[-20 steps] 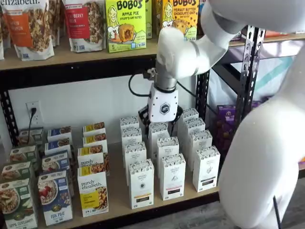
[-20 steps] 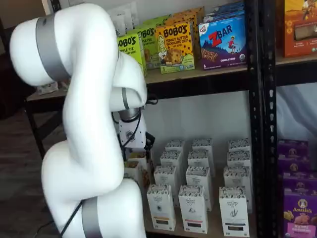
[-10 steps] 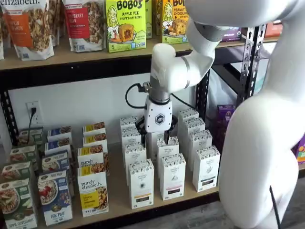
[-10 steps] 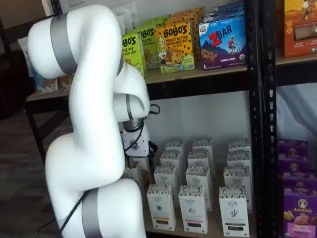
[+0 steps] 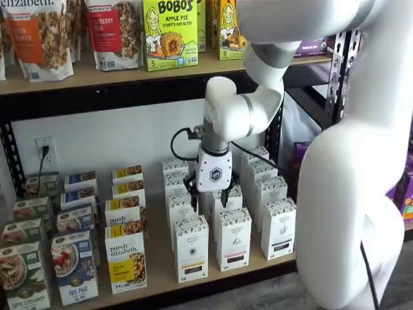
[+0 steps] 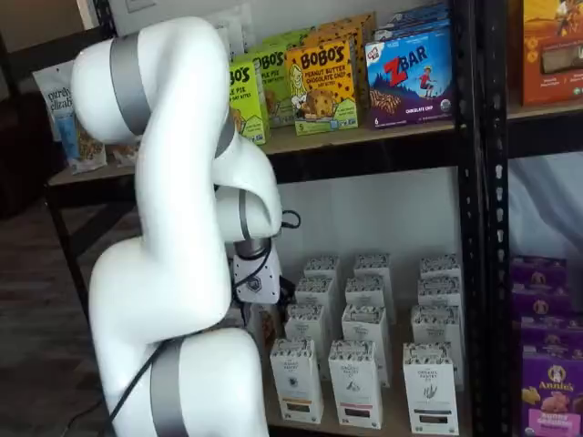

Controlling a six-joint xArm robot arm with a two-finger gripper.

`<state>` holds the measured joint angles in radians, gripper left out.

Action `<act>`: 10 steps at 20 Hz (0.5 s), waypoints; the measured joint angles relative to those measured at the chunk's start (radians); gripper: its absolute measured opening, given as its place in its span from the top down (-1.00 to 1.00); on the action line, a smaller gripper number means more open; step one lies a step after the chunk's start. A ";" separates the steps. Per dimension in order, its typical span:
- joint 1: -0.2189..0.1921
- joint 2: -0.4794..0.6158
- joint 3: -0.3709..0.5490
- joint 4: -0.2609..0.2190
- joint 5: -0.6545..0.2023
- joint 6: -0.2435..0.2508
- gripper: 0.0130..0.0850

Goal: Pick up the white box with a yellow strip in the middle, on the bottom shelf, the fourth box from the left

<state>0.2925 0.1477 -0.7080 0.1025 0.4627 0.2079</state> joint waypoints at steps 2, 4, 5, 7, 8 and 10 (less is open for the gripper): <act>-0.003 0.022 -0.009 0.017 -0.008 -0.019 -1.00; -0.006 0.043 -0.020 0.026 -0.016 -0.031 -1.00; -0.008 0.053 -0.025 0.017 -0.021 -0.025 -1.00; -0.013 0.075 -0.037 -0.006 -0.027 -0.009 -1.00; -0.016 0.088 -0.046 -0.018 -0.028 -0.002 -1.00; -0.021 0.110 -0.058 -0.016 -0.032 -0.009 -1.00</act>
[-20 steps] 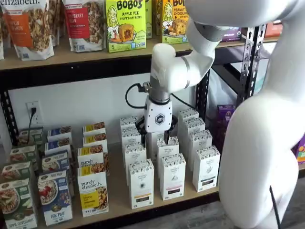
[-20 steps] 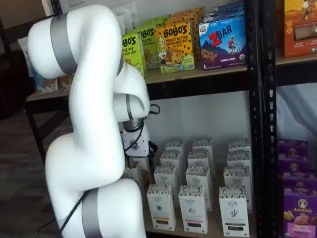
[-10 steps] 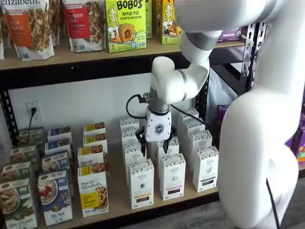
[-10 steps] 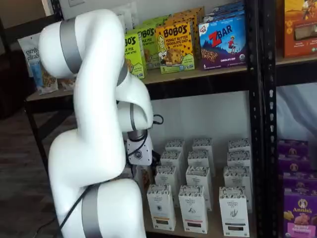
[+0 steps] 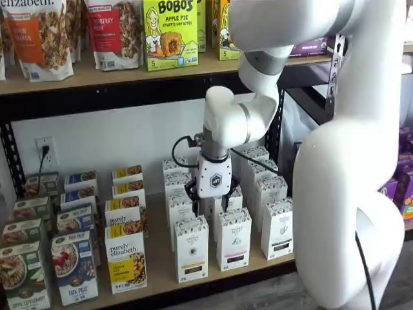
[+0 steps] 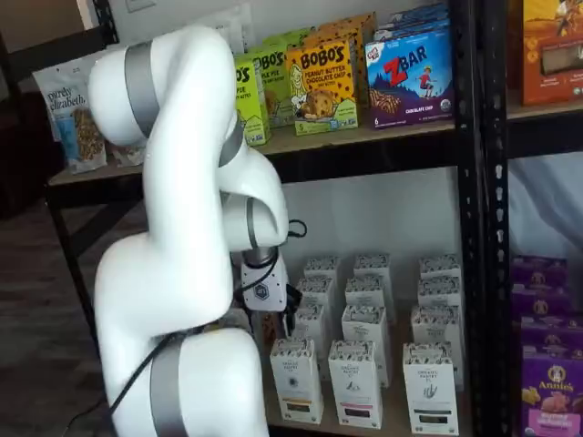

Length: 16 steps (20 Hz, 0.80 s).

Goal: Pick up the white box with a yellow strip in the middle, on the bottom shelf, the fourth box from the left

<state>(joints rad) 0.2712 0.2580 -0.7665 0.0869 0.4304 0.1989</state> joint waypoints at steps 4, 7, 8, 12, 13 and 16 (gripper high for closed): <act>-0.007 0.049 -0.026 0.008 -0.031 -0.016 -1.00; -0.010 0.083 -0.049 0.016 -0.052 -0.028 -1.00; -0.010 0.095 -0.061 0.017 -0.050 -0.029 -1.00; -0.009 0.144 -0.114 0.071 -0.021 -0.075 -1.00; -0.009 0.156 -0.127 0.076 -0.015 -0.079 -1.00; -0.008 0.196 -0.172 0.078 -0.002 -0.079 -1.00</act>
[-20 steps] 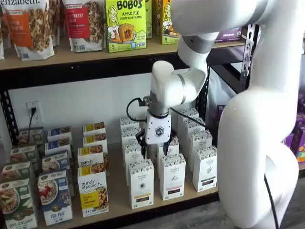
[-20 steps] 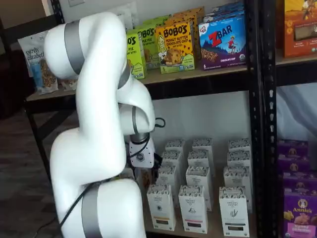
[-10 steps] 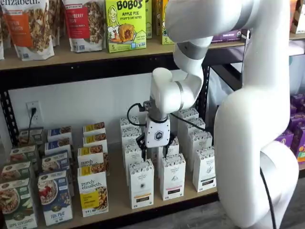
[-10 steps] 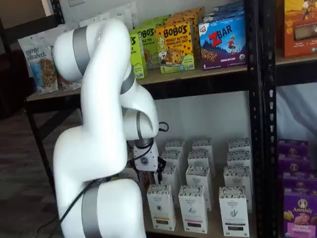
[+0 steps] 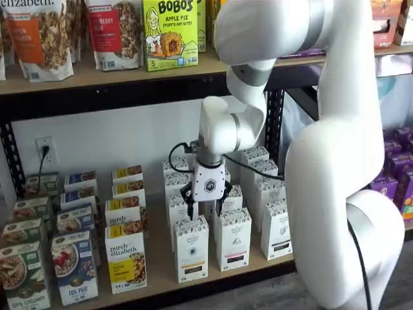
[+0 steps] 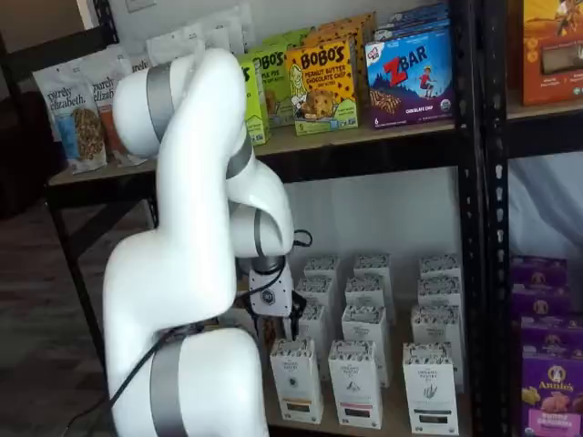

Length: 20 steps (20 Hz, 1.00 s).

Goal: Pick up the white box with a yellow strip in the middle, on the bottom shelf, the fourth box from the left

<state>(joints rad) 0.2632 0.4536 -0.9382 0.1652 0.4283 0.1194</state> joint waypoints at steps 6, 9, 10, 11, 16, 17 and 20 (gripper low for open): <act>-0.006 0.048 -0.060 0.013 0.019 -0.017 -1.00; -0.012 0.060 -0.073 0.020 0.024 -0.028 -1.00; -0.013 0.062 -0.076 0.021 0.025 -0.030 -1.00; -0.015 0.065 -0.078 0.020 0.024 -0.030 -1.00; -0.019 0.073 -0.087 0.020 0.024 -0.035 -1.00; -0.020 0.074 -0.087 0.023 0.025 -0.038 -1.00; -0.020 0.075 -0.086 0.024 0.023 -0.040 -1.00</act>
<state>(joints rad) 0.2428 0.5284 -1.0243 0.1893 0.4515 0.0794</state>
